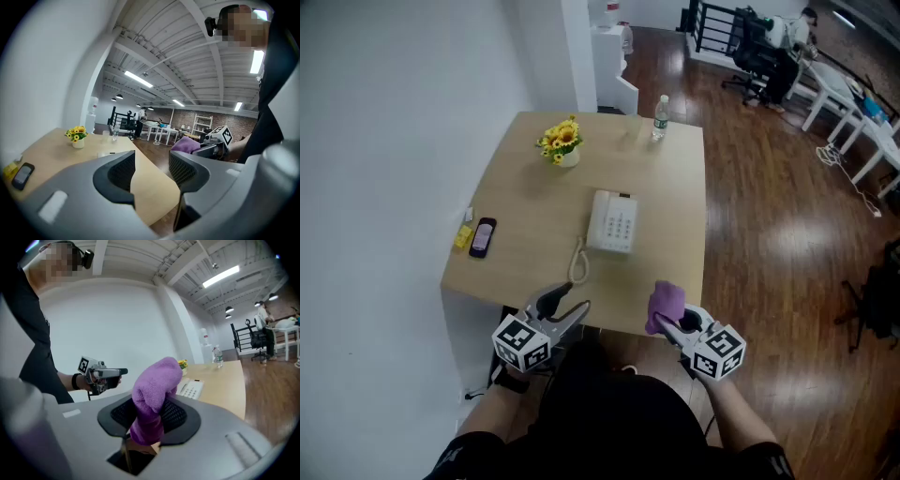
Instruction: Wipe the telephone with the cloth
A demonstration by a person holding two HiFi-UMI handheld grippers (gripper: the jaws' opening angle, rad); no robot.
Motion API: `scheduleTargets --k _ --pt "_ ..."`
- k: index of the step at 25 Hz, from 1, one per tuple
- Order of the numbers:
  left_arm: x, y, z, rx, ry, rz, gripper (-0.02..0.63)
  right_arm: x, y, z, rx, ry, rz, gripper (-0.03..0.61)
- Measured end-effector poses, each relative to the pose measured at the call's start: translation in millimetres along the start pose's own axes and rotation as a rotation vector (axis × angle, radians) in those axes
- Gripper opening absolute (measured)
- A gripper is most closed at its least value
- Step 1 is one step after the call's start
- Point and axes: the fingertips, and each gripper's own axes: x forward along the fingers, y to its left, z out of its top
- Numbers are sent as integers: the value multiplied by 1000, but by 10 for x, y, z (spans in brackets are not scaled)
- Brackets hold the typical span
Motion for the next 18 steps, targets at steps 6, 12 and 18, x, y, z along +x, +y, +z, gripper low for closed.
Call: scheduleTargets --k 6,12,18 --pt "233 403 106 7 10 -11 222 499 -286 153 -58 49 0 137" --pt "491 891 145 14 40 -57 228 1173 -619 289 -46 103 -25 137" --pt "719 1398 80 -13 95 -115 235 1959 -1099 384 -28 176 -79 137"
